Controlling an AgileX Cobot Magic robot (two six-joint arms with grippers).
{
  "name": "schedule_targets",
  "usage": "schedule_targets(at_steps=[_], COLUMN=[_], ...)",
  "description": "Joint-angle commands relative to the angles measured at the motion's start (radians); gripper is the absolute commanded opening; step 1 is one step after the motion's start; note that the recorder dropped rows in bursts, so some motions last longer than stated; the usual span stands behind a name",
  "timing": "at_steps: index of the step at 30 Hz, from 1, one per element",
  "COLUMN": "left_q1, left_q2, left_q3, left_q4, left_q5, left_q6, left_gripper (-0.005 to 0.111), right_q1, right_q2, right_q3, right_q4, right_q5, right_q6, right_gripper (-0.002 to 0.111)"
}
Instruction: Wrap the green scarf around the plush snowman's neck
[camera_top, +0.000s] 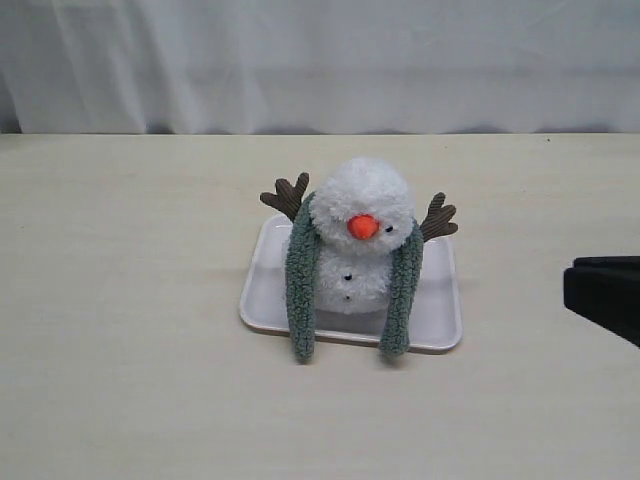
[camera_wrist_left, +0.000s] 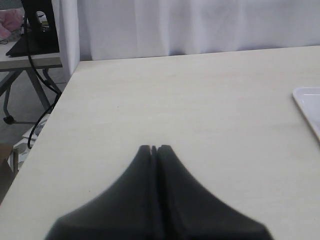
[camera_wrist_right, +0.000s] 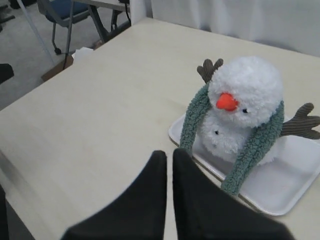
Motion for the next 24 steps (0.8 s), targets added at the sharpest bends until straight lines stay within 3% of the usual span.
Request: schedule_targets(at_steps=[1, 9, 24], left_q1=[0.001, 0.001, 0.001], left_q2=[0.0, 0.0, 0.0], left_q3=[0.002, 0.002, 0.002], left_q4=[-0.001, -0.001, -0.001], left_q5=[-0.008, -0.008, -0.01], left_q6=[-0.002, -0.002, -0.002], left_gripper=[0.0, 0.0, 0.0], right_q1=[-0.002, -0.002, -0.002], right_q2=[-0.079, -0.191, -0.2], right_q3=[0.004, 0.004, 0.004], right_q4=[-0.008, -0.008, -0.004], right_q5=[0.013, 0.013, 0.013], right_q6=[-0.005, -0.005, -0.005], right_gripper=[0.004, 0.004, 0.004])
